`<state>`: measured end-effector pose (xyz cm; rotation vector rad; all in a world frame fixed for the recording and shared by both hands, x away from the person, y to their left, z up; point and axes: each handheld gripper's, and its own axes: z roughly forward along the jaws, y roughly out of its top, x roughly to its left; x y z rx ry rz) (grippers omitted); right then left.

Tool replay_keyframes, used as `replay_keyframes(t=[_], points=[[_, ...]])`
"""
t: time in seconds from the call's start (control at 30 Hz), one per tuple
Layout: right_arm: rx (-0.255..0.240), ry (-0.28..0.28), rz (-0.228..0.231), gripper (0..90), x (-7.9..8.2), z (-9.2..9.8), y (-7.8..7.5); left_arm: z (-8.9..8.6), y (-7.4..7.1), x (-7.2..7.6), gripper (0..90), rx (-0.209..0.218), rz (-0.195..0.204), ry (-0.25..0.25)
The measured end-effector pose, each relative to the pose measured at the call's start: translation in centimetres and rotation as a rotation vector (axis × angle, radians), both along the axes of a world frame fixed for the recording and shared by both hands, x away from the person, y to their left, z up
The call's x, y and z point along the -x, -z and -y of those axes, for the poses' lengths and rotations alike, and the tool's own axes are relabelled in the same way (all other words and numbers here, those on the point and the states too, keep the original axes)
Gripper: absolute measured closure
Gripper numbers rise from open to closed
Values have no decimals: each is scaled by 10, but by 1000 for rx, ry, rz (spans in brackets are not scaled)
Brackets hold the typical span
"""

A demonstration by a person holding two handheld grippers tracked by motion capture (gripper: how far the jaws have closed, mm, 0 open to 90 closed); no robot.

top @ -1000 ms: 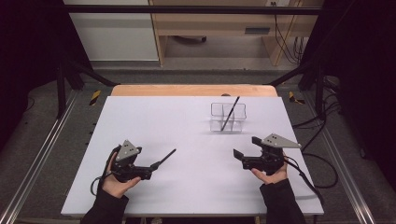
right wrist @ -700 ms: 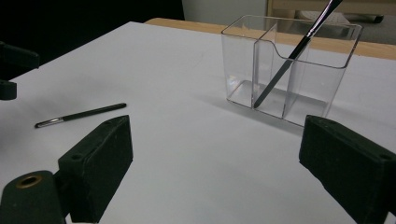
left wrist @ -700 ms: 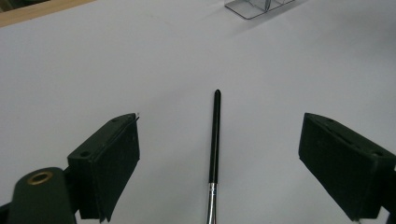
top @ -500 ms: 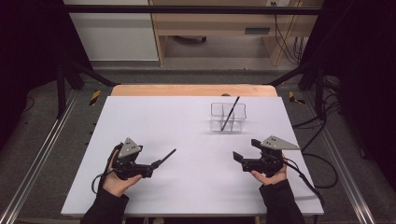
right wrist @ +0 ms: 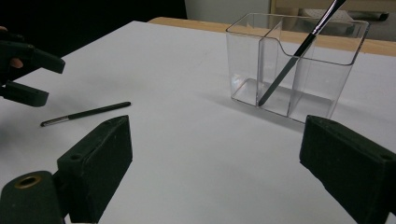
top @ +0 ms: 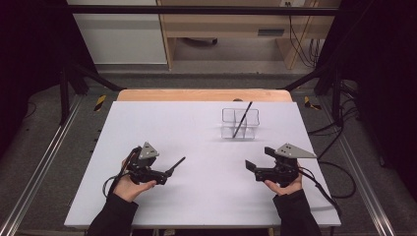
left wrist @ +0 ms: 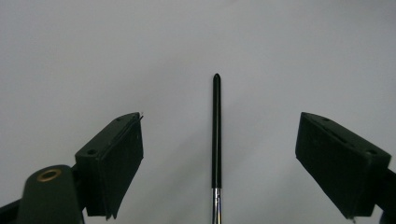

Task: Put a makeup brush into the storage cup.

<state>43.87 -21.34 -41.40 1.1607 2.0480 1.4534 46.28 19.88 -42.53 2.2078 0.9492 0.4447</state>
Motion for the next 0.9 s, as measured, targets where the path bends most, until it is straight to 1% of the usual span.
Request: replay_keyframes(t=[0.1, 0.2, 0.33, 0.47, 0.5, 0.6, 0.7, 0.8, 0.9], points=[[-6, -2, 0, 96, 0, 0, 0, 2, 1, -3, 161, -13, -7, 3], [-8, -6, -3, 94, 0, -1, 0, 4, 5, -6, 176, -36, -25, -5], [-1, -12, -8, 93, 0, -2, 1, 5, 12, -10, 190, -73, -52, -1], [10, -15, -12, 93, -1, -2, 2, 6, 18, -12, 209, -99, -67, 0], [12, -16, -13, 93, -1, -2, 2, 6, 20, -12, 215, -100, -69, -3], [15, -16, -12, 93, -1, -2, 2, 6, 24, -14, 231, -112, -90, -3], [14, -16, -11, 95, -1, -2, 2, 7, 27, -14, 258, -125, -100, 5], [17, -18, -15, 96, -1, -4, 4, 9, 28, -14, 307, -143, -111, 14], [22, -22, -22, 96, -2, -5, 5, 9, 30, -15, 367, -157, -130, 18]])
